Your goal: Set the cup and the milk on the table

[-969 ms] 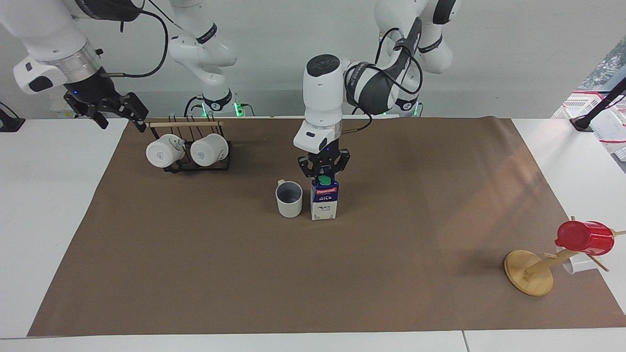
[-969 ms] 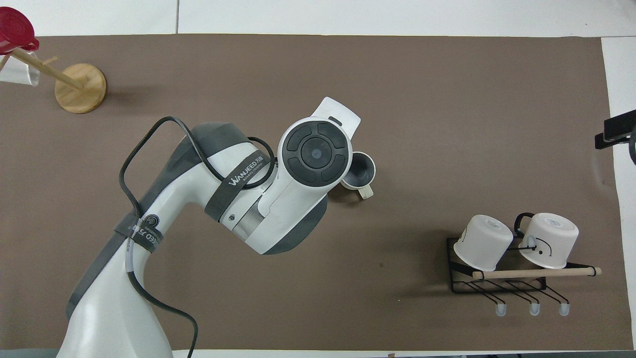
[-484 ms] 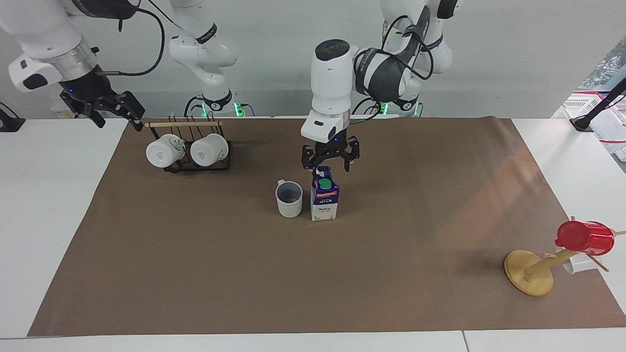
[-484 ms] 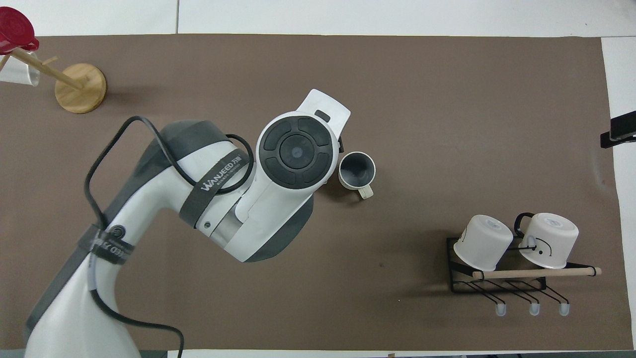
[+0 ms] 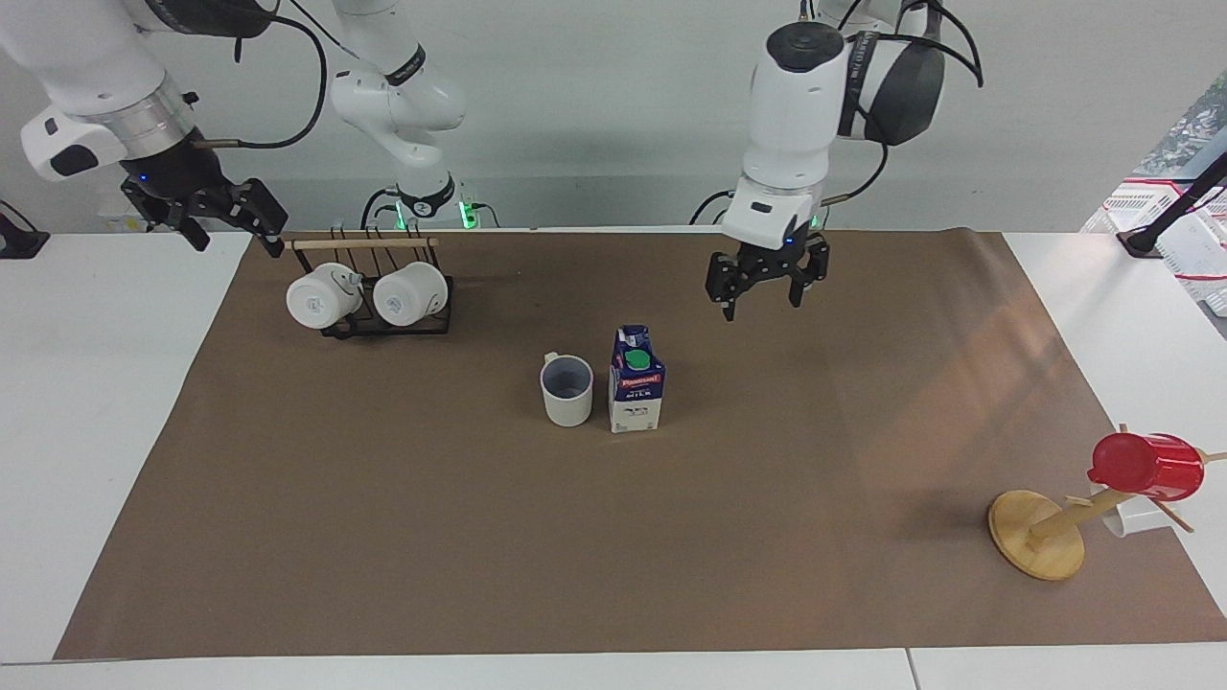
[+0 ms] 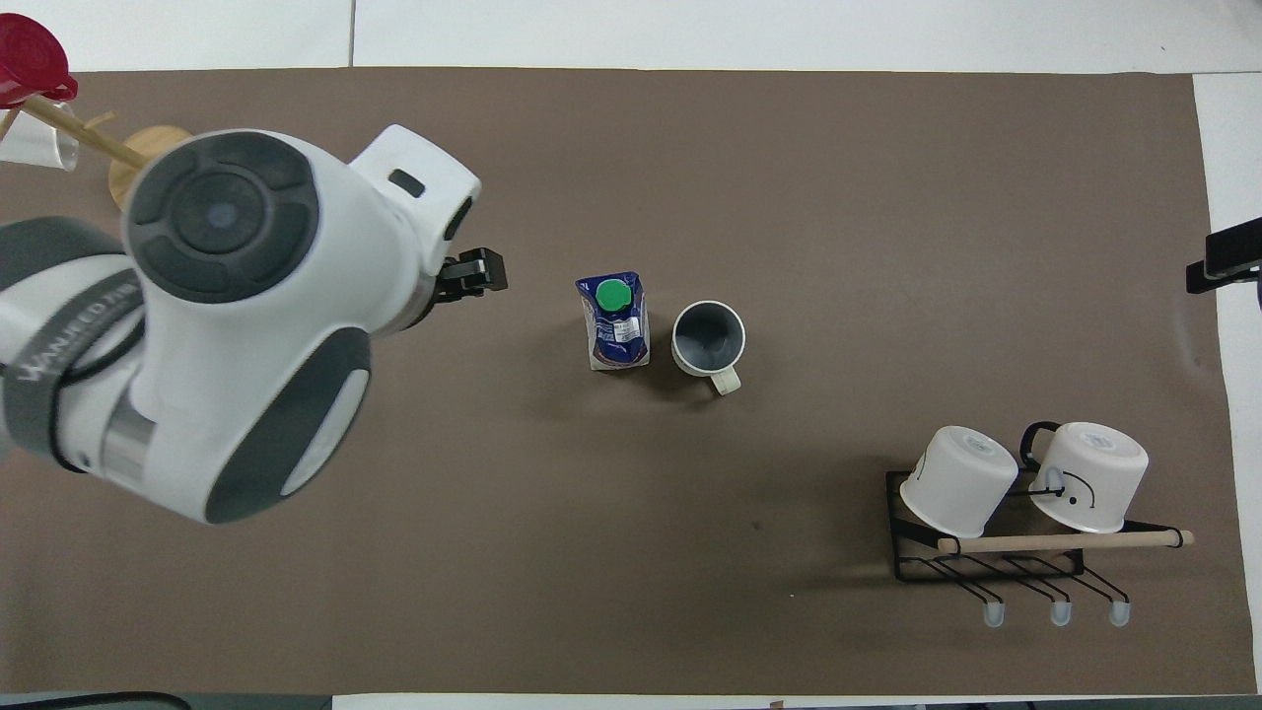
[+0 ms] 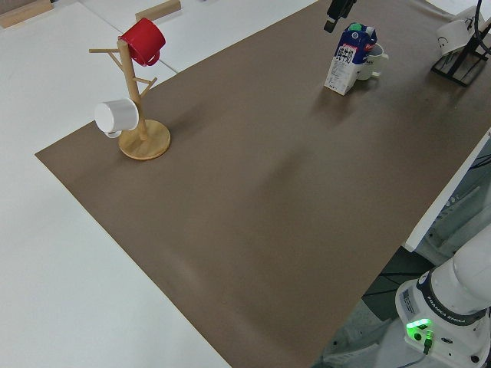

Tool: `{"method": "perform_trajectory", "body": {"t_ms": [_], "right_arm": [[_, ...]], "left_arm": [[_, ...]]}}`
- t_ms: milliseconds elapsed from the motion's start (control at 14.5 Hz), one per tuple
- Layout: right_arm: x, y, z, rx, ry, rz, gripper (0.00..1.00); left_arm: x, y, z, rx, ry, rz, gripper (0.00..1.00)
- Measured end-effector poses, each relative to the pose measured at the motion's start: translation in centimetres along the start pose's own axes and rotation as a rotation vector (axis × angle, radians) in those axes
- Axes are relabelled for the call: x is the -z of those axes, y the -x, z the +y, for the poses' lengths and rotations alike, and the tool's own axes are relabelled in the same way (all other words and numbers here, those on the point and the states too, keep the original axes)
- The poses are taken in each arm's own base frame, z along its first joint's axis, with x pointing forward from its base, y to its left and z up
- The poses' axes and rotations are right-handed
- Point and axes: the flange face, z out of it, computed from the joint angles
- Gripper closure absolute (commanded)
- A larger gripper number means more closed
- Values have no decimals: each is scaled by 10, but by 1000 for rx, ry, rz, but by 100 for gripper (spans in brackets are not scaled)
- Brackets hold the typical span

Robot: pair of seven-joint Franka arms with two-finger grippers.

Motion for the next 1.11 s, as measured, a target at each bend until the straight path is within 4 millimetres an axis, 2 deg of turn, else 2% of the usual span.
{"method": "perform_trajectory", "body": {"t_ms": [277,623,761,969,1107], "right_arm": [[0,0,3,-7,2,-3,0],[-1,1,-7,13,3,-7,0],[-2,1,-11,35,4,-10,0],[-6,1,-11,46,6,-18,0],[-7,1,-9,48,18,-22,0]], "left_arm": [[2,-33,-96,-51,19,-52,0],[18,-50,-193,-97,16,-76,0],[31,-52,-212,-103,16,-82,0],[43,-52,-216,-101,16,-84,0],[48,-51,-228,-101,14,-113,0]]}}
